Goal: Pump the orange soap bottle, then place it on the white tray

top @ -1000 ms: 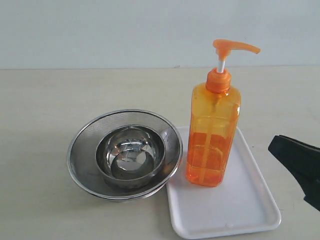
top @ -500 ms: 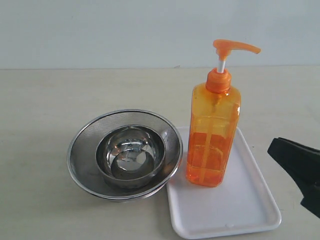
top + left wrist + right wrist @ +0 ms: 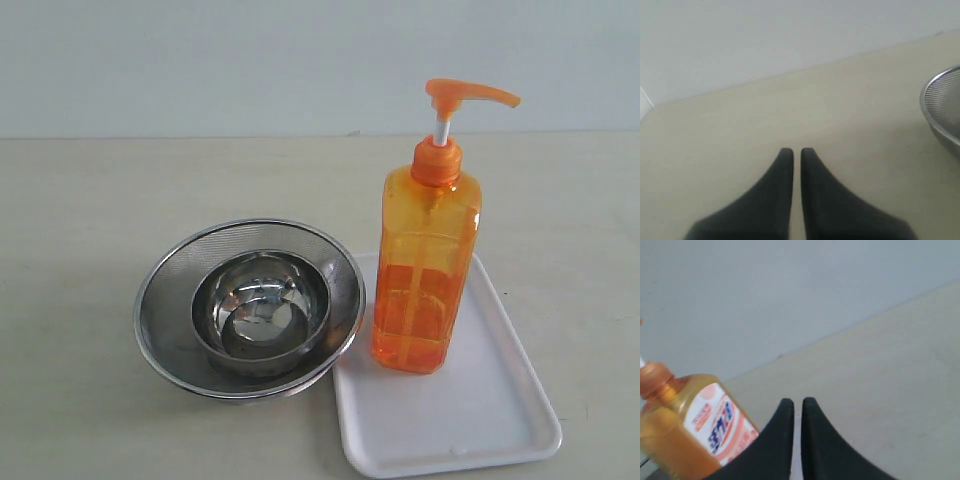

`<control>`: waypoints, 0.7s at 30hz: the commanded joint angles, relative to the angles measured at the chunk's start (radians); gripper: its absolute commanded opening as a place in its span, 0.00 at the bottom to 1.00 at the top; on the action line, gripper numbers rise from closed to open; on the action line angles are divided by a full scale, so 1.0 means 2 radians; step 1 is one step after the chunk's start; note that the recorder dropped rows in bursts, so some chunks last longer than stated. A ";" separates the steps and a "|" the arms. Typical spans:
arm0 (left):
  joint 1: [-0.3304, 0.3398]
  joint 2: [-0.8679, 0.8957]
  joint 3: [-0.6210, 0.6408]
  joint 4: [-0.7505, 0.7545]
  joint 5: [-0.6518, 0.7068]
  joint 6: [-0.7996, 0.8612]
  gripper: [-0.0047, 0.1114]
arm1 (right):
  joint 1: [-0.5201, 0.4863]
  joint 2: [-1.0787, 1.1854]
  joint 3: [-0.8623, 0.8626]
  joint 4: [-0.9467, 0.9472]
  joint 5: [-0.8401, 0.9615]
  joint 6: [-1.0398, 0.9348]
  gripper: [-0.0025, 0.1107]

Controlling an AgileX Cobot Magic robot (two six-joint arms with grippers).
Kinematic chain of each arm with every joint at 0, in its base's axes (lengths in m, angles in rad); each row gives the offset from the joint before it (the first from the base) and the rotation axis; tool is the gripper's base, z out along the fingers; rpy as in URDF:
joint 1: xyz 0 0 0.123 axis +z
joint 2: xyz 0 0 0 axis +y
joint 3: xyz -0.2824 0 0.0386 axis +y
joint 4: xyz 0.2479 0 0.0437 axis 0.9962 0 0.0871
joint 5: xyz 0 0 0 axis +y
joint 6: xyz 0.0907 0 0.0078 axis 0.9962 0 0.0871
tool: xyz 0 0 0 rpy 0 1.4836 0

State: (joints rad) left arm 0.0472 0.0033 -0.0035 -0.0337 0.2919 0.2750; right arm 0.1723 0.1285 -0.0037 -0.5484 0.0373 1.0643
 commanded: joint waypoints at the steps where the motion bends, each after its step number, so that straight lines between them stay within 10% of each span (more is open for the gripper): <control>1: 0.001 -0.002 0.002 -0.003 -0.002 -0.004 0.08 | -0.022 -0.058 0.002 0.028 0.098 -0.011 0.03; 21: 0.001 -0.002 0.002 -0.003 -0.002 -0.004 0.08 | -0.026 -0.064 0.002 0.032 0.113 -0.193 0.03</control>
State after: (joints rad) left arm 0.0472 0.0033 -0.0035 -0.0337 0.2919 0.2750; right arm 0.1247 0.0086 0.0004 -0.4889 0.2552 0.6984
